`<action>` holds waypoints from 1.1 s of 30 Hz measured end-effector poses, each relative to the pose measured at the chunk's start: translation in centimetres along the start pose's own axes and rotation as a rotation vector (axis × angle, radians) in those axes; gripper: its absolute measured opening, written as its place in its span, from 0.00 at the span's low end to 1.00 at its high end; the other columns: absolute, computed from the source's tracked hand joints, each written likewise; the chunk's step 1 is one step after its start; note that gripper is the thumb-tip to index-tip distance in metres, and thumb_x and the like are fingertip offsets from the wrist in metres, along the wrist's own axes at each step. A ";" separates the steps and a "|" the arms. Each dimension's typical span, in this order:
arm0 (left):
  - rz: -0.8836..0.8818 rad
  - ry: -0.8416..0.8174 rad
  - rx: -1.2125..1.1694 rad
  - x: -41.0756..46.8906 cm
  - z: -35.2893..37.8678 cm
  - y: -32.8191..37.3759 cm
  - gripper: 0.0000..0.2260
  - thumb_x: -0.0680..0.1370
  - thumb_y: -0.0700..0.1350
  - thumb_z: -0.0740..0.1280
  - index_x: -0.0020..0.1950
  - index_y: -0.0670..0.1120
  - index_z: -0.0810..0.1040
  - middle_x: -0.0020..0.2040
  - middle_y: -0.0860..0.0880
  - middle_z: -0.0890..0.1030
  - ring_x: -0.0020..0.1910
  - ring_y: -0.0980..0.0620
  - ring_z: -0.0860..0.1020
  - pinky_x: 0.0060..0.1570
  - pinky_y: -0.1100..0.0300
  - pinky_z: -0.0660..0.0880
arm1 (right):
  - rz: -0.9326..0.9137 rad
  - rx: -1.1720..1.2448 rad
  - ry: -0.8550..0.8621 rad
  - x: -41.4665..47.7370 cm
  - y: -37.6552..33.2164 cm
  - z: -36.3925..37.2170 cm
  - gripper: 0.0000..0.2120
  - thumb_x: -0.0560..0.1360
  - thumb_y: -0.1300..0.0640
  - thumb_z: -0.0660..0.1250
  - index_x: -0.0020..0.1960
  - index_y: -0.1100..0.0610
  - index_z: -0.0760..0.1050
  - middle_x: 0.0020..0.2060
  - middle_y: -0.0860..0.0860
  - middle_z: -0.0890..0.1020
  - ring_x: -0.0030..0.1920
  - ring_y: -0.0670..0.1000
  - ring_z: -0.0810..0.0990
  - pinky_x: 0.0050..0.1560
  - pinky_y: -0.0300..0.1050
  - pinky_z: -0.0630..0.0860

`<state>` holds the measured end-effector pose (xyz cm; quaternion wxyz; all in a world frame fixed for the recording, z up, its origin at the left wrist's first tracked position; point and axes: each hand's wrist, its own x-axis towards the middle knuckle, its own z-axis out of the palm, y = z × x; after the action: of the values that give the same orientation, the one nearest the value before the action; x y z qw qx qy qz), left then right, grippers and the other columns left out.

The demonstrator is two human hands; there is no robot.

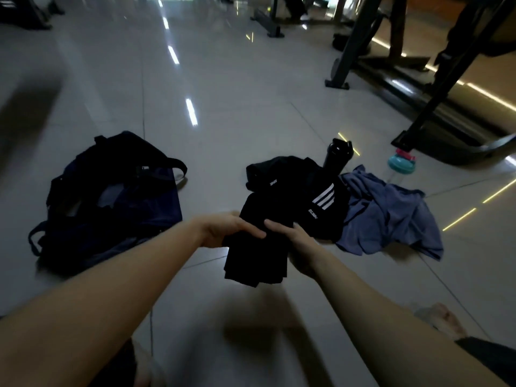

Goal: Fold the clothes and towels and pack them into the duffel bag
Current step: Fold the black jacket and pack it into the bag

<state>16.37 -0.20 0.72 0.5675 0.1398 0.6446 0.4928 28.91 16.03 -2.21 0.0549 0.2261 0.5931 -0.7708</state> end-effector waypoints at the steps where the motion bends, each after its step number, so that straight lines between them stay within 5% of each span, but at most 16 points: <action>1: 0.008 0.002 0.039 -1.2 -0.8 1.0 0.20 0.75 0.39 0.74 0.67 0.43 0.77 0.60 0.42 0.84 0.60 0.44 0.83 0.60 0.51 0.79 | -0.013 0.034 -0.008 -0.2 -1.5 1.2 0.23 0.73 0.52 0.75 0.65 0.59 0.78 0.58 0.55 0.85 0.59 0.55 0.83 0.62 0.52 0.79; 6: 0.130 0.236 -0.064 -5.8 -2.5 3.2 0.25 0.72 0.46 0.79 0.65 0.38 0.78 0.56 0.41 0.85 0.56 0.42 0.84 0.61 0.47 0.79 | -0.148 0.135 0.147 -0.4 -6.9 6.9 0.15 0.78 0.58 0.71 0.61 0.65 0.80 0.53 0.62 0.85 0.53 0.61 0.85 0.55 0.55 0.82; 11: 0.236 0.250 -0.100 -8.2 -2.1 3.4 0.22 0.73 0.45 0.78 0.65 0.38 0.80 0.56 0.39 0.85 0.55 0.40 0.84 0.57 0.46 0.80 | -0.247 0.148 0.209 -0.7 -10.6 9.0 0.13 0.79 0.55 0.70 0.60 0.62 0.80 0.48 0.57 0.87 0.49 0.57 0.87 0.48 0.51 0.83; 16: 0.310 0.401 -0.119 -9.7 -3.4 4.1 0.23 0.69 0.45 0.81 0.62 0.40 0.82 0.55 0.40 0.85 0.55 0.40 0.85 0.58 0.44 0.80 | -0.274 0.062 0.096 1.1 -12.4 10.4 0.17 0.78 0.50 0.71 0.62 0.59 0.79 0.52 0.57 0.86 0.53 0.57 0.86 0.58 0.57 0.81; 20: 0.328 0.588 -0.190 -10.8 -5.7 3.3 0.20 0.71 0.43 0.80 0.60 0.39 0.82 0.52 0.40 0.86 0.52 0.40 0.85 0.58 0.42 0.80 | -0.234 -0.022 0.061 3.5 -12.6 13.1 0.15 0.80 0.52 0.69 0.63 0.59 0.79 0.52 0.55 0.86 0.51 0.54 0.86 0.50 0.48 0.83; 26: 0.276 0.751 -0.345 -9.1 -7.8 -0.7 0.16 0.76 0.45 0.76 0.61 0.41 0.81 0.50 0.42 0.87 0.47 0.44 0.86 0.41 0.53 0.83 | -0.054 -0.070 0.018 6.4 -10.3 16.3 0.07 0.79 0.64 0.68 0.57 0.59 0.77 0.46 0.57 0.84 0.44 0.56 0.85 0.35 0.47 0.81; 30: 0.197 1.068 0.169 -8.5 -12.2 -3.6 0.18 0.77 0.57 0.71 0.61 0.47 0.79 0.56 0.49 0.82 0.54 0.51 0.81 0.54 0.54 0.79 | -0.049 -0.087 0.117 9.6 -8.7 17.3 0.10 0.78 0.65 0.68 0.59 0.60 0.76 0.46 0.57 0.83 0.43 0.56 0.83 0.44 0.54 0.81; 33: -0.055 1.343 0.677 -7.6 -15.6 -6.5 0.29 0.78 0.59 0.68 0.75 0.48 0.67 0.74 0.45 0.69 0.73 0.44 0.66 0.73 0.47 0.64 | -0.068 -0.153 0.150 11.5 -7.4 17.2 0.09 0.79 0.65 0.68 0.58 0.58 0.75 0.45 0.55 0.82 0.42 0.54 0.82 0.45 0.53 0.81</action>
<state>7.72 -16.34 -1.96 -0.0094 -0.0402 0.9717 0.2327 11.16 4.16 2.98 0.0015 0.2581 0.6599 -0.7057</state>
